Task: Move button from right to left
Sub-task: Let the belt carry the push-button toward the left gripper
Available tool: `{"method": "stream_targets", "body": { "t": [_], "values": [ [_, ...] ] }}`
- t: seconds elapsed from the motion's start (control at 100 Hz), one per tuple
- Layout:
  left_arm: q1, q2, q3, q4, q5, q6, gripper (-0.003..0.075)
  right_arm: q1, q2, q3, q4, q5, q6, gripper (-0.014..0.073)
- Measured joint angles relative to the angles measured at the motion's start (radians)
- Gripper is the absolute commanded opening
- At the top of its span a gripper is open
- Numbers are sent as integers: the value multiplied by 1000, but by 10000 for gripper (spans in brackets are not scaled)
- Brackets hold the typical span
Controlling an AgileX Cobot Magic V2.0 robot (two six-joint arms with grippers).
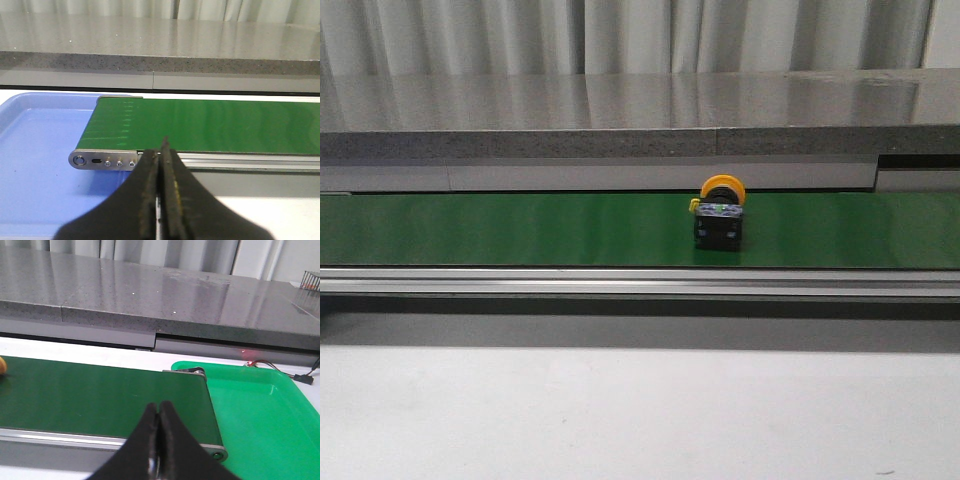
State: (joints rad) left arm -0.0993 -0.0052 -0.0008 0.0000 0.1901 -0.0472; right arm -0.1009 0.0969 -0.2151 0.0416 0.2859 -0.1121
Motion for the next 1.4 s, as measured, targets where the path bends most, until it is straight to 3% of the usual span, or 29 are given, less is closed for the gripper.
{"method": "stream_targets", "body": {
  "t": [0.59, 0.92, 1.19, 1.4],
  "values": [
    [0, 0, -4, -17, -101, 0, -20, 0, 0, 0, 0, 0, 0, -67],
    [0, 36, -157, -21, 29, 0, -20, 0, 0, 0, 0, 0, 0, -67],
    [0, 226, -240, -23, 71, 0, -20, 0, 0, 0, 0, 0, 0, -67],
    [0, 426, -360, -23, 193, 0, -19, 0, 0, 0, 0, 0, 0, -67]
  ]
}}
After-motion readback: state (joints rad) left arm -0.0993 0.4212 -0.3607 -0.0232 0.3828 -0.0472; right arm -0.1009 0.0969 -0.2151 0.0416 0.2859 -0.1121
